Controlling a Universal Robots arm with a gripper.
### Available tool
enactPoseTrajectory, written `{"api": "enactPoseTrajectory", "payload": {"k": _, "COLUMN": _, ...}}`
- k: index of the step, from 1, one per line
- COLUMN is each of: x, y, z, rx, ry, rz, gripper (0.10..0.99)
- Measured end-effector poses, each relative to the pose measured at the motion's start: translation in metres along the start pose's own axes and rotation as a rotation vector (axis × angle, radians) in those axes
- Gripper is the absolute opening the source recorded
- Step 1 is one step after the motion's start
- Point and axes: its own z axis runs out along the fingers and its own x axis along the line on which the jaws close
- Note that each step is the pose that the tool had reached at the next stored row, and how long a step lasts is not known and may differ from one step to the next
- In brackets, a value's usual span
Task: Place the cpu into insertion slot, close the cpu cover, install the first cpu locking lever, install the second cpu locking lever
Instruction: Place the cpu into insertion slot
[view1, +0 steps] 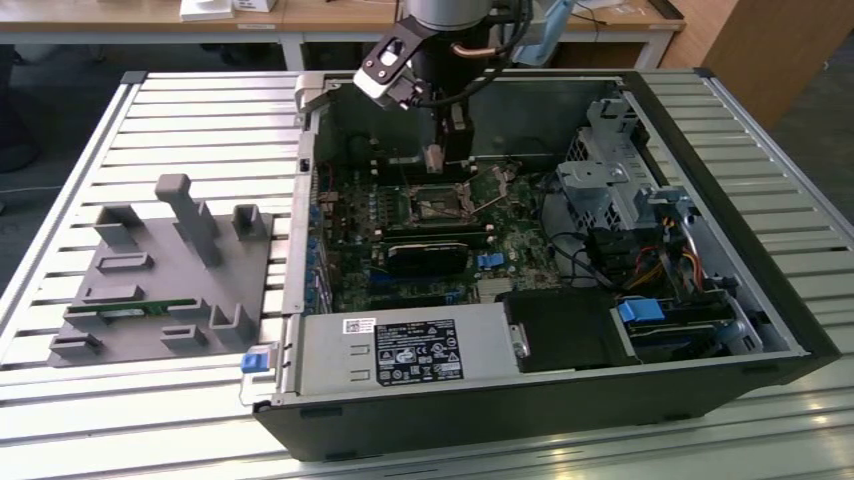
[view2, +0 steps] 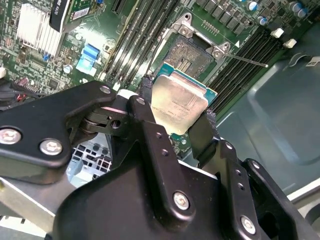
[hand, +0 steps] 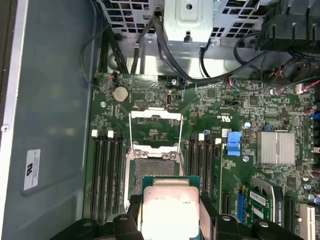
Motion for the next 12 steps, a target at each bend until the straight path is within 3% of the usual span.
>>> {"api": "enactPoseTrajectory", "payload": {"k": 12, "x": -0.0001, "y": -0.0004, "z": 0.0047, "rx": 0.0, "ry": -0.0002, "rz": 0.003, "gripper": 0.537}}
